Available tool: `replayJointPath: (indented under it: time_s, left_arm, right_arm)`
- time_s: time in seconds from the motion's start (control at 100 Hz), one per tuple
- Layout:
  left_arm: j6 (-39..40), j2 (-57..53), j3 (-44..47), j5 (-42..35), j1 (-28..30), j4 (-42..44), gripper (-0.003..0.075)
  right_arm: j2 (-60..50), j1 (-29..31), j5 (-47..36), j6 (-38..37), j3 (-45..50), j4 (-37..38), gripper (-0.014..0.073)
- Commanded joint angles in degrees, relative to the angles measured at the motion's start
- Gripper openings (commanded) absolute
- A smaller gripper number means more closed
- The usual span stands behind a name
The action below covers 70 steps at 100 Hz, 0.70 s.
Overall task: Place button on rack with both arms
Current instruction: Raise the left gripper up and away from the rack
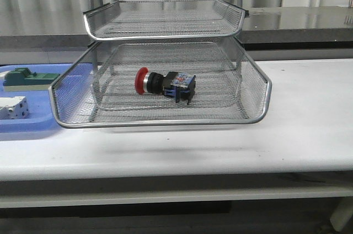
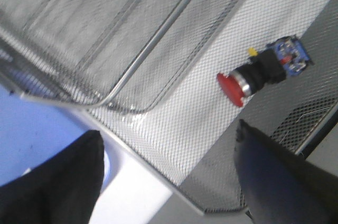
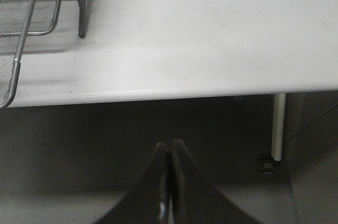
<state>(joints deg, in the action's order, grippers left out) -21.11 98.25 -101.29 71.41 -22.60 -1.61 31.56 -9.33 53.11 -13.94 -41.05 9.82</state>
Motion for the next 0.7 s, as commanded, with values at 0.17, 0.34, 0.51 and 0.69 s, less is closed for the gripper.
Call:
replayJointPath:
  time_s: [0.17,0.34,0.51,0.69]
  left_arm:
    - [1.77,-14.22,14.16,-3.43,8.53,-4.31,0.0463]
    - [1.77,-23.05,27.35,-12.84,11.75,-7.79,0.0454]
    - [3.06,-32.37,40.81,-23.56,11.85,-7.93,0.0453]
    - [4.45,-42.35,53.05,-34.39,11.85,-8.03,0.0453]
  right_arm:
    - [0.08,0.06,-3.18,0.20,-1.91,1.29,-0.0071]
    - [0.08,0.06,-3.18,0.20,-1.91,1.29,-0.0071]
    - [0.08,0.06,-3.18,0.20,-1.91,1.29,-0.0071]
    - [0.08,0.06,-3.18,0.20,-1.91,1.29,-0.0071]
